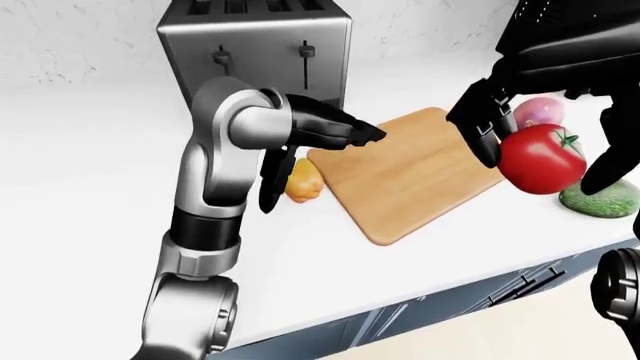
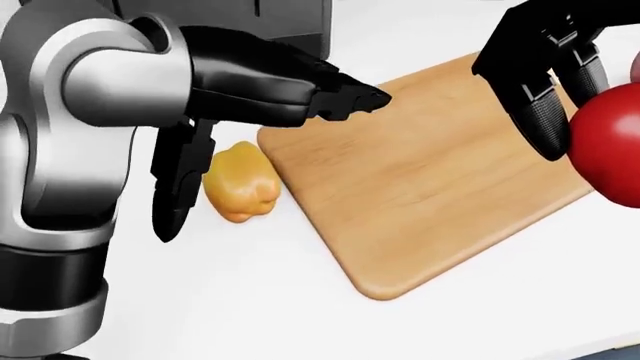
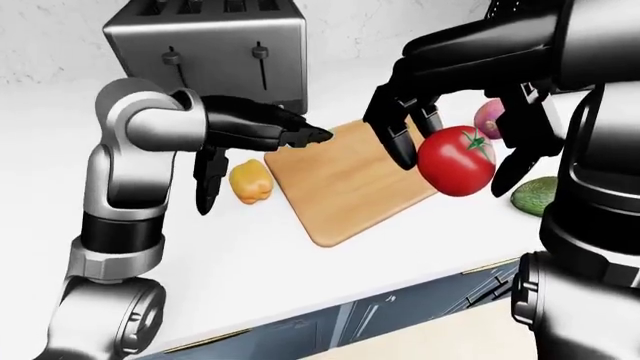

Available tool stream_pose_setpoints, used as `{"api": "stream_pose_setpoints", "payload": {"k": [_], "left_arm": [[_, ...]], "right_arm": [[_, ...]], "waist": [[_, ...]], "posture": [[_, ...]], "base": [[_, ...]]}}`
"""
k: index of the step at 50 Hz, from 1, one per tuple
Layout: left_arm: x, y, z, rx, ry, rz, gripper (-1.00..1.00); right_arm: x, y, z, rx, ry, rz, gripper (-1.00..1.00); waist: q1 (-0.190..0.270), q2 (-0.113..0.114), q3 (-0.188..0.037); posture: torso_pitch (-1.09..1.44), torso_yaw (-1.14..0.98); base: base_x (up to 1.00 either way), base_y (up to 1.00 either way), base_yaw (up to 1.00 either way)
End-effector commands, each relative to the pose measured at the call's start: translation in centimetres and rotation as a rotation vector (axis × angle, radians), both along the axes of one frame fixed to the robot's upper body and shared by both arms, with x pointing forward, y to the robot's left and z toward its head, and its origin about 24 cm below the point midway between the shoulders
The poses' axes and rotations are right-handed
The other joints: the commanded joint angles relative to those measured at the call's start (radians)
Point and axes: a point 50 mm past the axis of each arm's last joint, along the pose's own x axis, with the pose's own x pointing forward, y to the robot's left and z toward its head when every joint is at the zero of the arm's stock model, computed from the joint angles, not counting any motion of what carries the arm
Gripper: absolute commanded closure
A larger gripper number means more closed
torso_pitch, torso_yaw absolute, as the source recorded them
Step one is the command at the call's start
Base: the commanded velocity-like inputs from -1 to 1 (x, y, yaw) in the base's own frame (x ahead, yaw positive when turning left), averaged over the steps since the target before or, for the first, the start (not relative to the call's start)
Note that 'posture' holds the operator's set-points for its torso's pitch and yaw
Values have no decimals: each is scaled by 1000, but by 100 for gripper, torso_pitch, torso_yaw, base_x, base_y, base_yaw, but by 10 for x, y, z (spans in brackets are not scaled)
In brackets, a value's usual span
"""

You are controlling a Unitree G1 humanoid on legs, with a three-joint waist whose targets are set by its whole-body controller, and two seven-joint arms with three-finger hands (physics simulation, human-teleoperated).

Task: Place the avocado, onion, tomato and bell pepper on the cutting board.

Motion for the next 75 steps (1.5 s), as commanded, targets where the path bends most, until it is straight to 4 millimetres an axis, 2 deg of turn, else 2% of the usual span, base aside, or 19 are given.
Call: {"api": "stream_pose_setpoints", "payload": {"k": [1,12,20,24,27,28,29,32,33,34,37,44,49,51,53,55,65,75], "left_arm": [[-4,0,15,-23,-69,-8,-100],[-3,3,1,2,-50,-3,-100],[-3,0,5,-8,-63,-13,-100],[-2,0,0,-10,-64,-16,-100],[-5,-2,5,-31,-80,-33,-100],[-4,-3,6,-42,-97,-39,-94],[-4,-3,6,-47,-107,-43,-73],[-6,-1,1,-39,-140,-53,-33],[-7,0,0,-33,-150,-53,-11],[-7,1,0,-29,-154,-53,-3],[-8,2,-2,-19,-161,-54,8],[-4,7,-13,1,-157,-46,7],[-2,12,-20,5,-142,-33,18],[-2,13,-21,4,-140,-31,29],[-1,14,-21,5,-141,-32,54],[-1,14,-20,1,-150,-39,100],[-7,15,-5,-18,-181,-70,100],[-23,18,33,-66,-240,-88,100]], "right_arm": [[-8,-3,12,10,-60,-5,100],[-9,-3,14,11,-63,-4,100],[-9,-3,20,13,-73,-2,100],[-9,-4,20,14,-73,-5,100],[-9,-5,22,15,-77,-7,100],[-8,-5,22,15,-76,-8,100],[-8,-5,22,15,-76,-9,100],[-8,-5,23,17,-77,-10,100],[-8,-5,23,18,-78,-9,100],[-8,-5,23,17,-79,-9,100],[-8,-5,24,18,-79,-10,100],[-9,-6,25,21,-81,-9,100],[-9,-7,27,23,-82,-11,100],[-10,-7,27,24,-83,-11,100],[-10,-7,27,23,-82,-12,100],[-10,-7,27,23,-82,-11,100],[-9,-7,28,22,-84,-15,100],[-7,-8,32,22,-90,-18,100]], "waist": [[0,-6,-31],[0,-5,-33],[-1,0,-34],[0,-2,-33],[-1,-2,-33],[-1,-2,-33],[-1,-2,-33],[-1,-2,-33],[-1,-1,-34],[-2,0,-34],[-3,3,-35],[-5,9,-38],[-8,14,-41],[-9,15,-42],[-10,17,-43],[-11,18,-43],[-13,19,-39],[-10,8,-28]], "posture": [[0,0],[0,0],[0,0],[0,0],[0,0],[0,0],[0,0],[0,0],[0,0],[0,0],[0,0],[0,0],[0,0],[0,0],[0,0],[0,0],[0,0],[0,0]], "base": [[0,0,0],[0,0,0],[0,0,0],[0,0,0],[0,0,0],[0,0,0],[0,0,0],[0,0,0],[0,0,0],[0,0,0],[0,0,0],[0,0,0],[0,0,0],[0,0,0],[0,0,0],[0,0,0],[0,0,0],[0,0,0]]}}
